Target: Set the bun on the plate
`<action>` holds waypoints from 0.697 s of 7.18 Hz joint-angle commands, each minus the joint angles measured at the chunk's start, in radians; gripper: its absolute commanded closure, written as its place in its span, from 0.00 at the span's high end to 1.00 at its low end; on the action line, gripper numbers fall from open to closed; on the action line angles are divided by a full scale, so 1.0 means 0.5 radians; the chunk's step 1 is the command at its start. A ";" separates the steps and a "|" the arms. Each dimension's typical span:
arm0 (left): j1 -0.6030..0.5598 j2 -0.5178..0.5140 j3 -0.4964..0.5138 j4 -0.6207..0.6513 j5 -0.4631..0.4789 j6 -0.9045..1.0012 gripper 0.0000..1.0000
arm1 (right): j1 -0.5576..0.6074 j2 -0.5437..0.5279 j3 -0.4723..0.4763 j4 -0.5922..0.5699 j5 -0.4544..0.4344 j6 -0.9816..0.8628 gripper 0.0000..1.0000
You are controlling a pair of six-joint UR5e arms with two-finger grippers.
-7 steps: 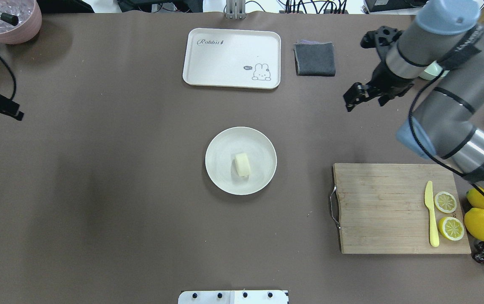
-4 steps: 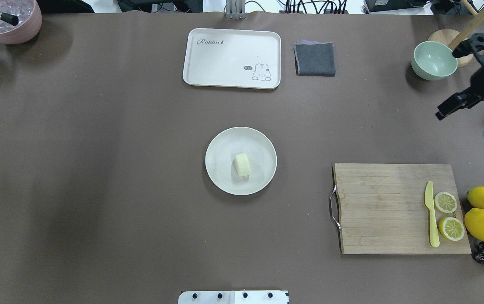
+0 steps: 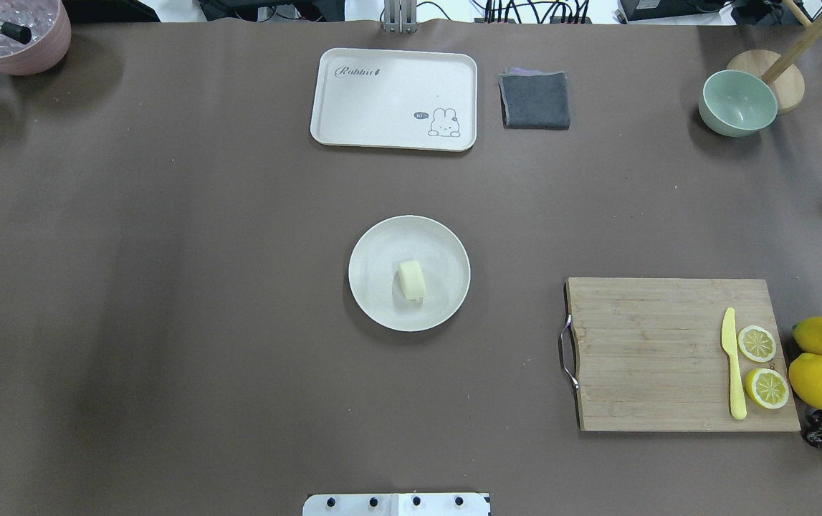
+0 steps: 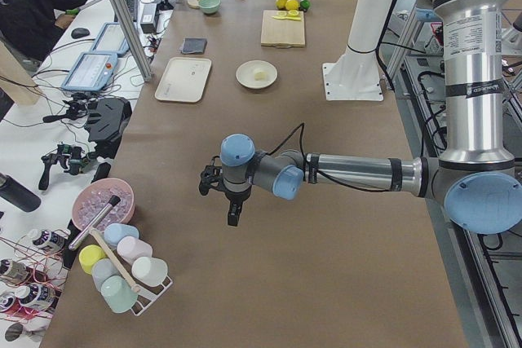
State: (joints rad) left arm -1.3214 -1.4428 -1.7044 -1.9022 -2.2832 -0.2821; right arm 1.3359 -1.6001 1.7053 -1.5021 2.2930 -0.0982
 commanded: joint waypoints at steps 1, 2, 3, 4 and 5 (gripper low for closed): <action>-0.069 0.005 -0.006 0.037 -0.093 0.012 0.98 | 0.083 -0.073 -0.057 0.013 0.053 -0.037 1.00; -0.139 -0.004 -0.009 0.082 -0.173 0.024 0.98 | 0.111 -0.067 -0.082 0.013 0.053 -0.049 1.00; -0.146 -0.004 0.003 0.083 -0.177 0.024 0.98 | 0.190 -0.046 -0.137 0.001 0.056 -0.170 1.00; -0.179 0.035 -0.009 0.080 -0.183 0.024 0.98 | 0.206 -0.040 -0.152 -0.005 0.053 -0.205 1.00; -0.231 0.069 -0.015 0.062 -0.186 0.024 0.98 | 0.206 -0.043 -0.152 -0.002 0.050 -0.196 1.00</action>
State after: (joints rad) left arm -1.4107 -1.4271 -1.7083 -1.8649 -2.3722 -0.2703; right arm 1.4315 -1.6222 1.6350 -1.5028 2.3192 -0.1875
